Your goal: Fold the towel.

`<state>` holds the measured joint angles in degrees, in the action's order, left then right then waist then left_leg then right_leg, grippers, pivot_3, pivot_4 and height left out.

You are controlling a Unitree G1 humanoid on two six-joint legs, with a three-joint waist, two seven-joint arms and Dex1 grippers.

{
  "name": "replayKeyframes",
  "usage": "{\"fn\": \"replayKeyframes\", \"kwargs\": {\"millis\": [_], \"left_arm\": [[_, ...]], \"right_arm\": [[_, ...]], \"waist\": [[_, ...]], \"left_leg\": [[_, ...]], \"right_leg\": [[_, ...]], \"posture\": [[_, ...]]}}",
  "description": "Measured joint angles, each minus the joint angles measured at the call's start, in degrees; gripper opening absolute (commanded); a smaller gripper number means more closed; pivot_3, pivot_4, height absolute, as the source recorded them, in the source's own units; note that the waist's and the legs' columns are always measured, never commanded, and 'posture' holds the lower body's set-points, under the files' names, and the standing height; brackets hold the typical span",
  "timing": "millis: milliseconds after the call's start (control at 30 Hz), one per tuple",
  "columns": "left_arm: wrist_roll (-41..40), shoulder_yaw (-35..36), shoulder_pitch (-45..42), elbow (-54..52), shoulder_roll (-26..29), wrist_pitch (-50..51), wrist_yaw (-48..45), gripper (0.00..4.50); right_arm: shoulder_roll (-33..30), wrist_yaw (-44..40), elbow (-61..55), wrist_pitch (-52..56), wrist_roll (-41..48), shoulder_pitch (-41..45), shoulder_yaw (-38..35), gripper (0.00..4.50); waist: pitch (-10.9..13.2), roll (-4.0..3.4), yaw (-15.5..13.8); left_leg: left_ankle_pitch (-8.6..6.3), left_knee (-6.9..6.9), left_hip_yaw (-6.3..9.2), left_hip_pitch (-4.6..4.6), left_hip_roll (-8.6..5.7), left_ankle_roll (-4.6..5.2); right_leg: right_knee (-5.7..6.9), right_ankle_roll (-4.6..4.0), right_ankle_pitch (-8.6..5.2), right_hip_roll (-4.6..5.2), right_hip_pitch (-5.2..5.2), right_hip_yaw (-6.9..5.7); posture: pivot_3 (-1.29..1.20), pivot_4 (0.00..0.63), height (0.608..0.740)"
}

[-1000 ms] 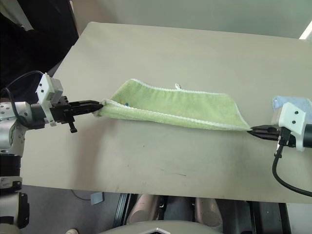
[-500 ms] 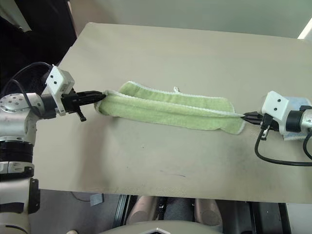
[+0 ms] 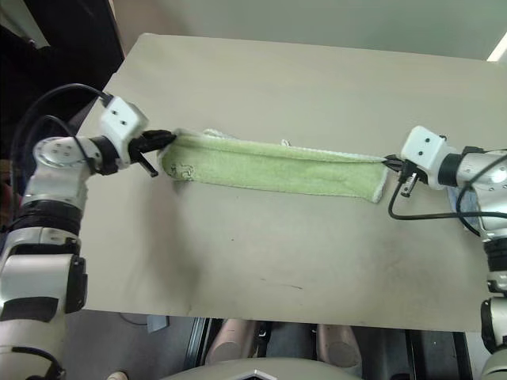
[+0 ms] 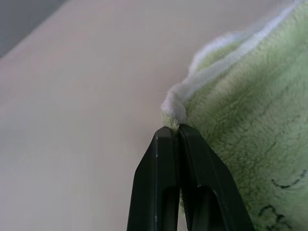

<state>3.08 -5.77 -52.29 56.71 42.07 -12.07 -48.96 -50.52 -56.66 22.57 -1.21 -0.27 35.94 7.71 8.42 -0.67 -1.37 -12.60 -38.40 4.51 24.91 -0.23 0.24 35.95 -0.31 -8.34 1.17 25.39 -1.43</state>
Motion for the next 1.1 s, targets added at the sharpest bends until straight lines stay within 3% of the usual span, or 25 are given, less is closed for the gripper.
{"fn": "replayKeyframes", "kwargs": {"millis": [133,200,367,567,600,800,967,1100], "left_arm": [[3.53,-1.74,-3.02,4.79,-1.83,-3.32,3.15,0.00],[4.15,-1.84,-3.82,6.35,-2.45,-4.38,4.28,0.56],[6.29,-1.72,-4.50,10.78,-2.67,-5.25,10.15,2.11],[6.71,-0.36,-6.31,11.42,-4.08,-6.57,14.82,4.21],[5.76,0.73,-6.43,11.48,-4.47,-6.54,15.06,4.21],[1.01,6.68,-7.34,11.86,-4.77,-2.78,16.52,4.21],[-1.66,9.70,-6.39,10.63,-4.17,-1.06,15.60,4.21],[-4.28,11.68,-3.65,7.55,-4.04,-0.10,12.58,4.21]], "right_arm": [[2.07,3.49,7.95,-4.90,-4.66,3.57,2.36,0.01],[2.16,4.37,10.07,-6.86,-6.05,4.49,2.61,0.44],[0.83,5.03,13.48,-8.21,-7.85,4.58,2.46,1.94],[-0.24,5.03,12.42,-8.89,-7.87,2.24,2.02,4.05],[-0.49,5.34,11.79,-8.64,-7.79,1.70,1.50,4.36],[-1.79,7.63,0.25,4.36,-0.81,-5.89,-10.20,4.36],[0.41,9.39,-11.57,22.35,7.65,-15.06,-18.90,4.44],[6.48,12.00,-24.63,43.40,19.43,-21.47,-25.47,4.44]], "waist": [[0.01,-0.01,0.00],[0.01,-0.01,-0.01],[0.01,-0.01,0.01],[0.01,-0.01,-0.26],[0.01,-0.01,-0.24],[0.01,-0.01,-0.25],[0.01,-0.01,-0.25],[0.01,-0.01,-0.12]], "left_leg": [[0.14,-0.01,-0.01,-0.01,-0.01,0.01],[0.16,-0.01,-0.01,-0.01,-0.01,0.01],[0.13,0.07,-0.03,0.00,-0.01,-0.01],[0.13,0.08,-0.04,0.01,-0.01,-0.02],[0.13,0.09,-0.05,0.01,-0.01,-0.02],[0.19,0.17,-0.08,0.01,-0.01,-0.12],[0.50,0.15,-0.12,0.00,-0.03,-0.61],[0.59,0.15,-0.16,-0.01,-0.07,-0.61]], "right_leg": [[-0.01,-0.05,0.19,0.01,0.00,0.00],[-0.01,-0.06,0.21,0.01,0.00,0.00],[-0.04,-0.06,0.21,0.01,0.03,-0.01],[-0.05,-0.06,0.20,0.02,0.02,-0.02],[-0.05,-0.06,0.20,0.02,0.03,-0.02],[-0.06,-0.06,0.13,0.01,0.02,-0.02],[-0.08,0.02,0.02,0.00,-0.01,-0.01],[-0.04,0.04,-0.17,-0.05,-0.02,0.05]], "posture": [[0.00,0.150,0.735],[0.00,0.150,0.735],[0.00,0.150,0.735],[0.00,0.150,0.735],[0.00,0.150,0.735],[0.00,0.150,0.735],[0.00,0.150,0.735],[0.00,0.150,0.735]]}}
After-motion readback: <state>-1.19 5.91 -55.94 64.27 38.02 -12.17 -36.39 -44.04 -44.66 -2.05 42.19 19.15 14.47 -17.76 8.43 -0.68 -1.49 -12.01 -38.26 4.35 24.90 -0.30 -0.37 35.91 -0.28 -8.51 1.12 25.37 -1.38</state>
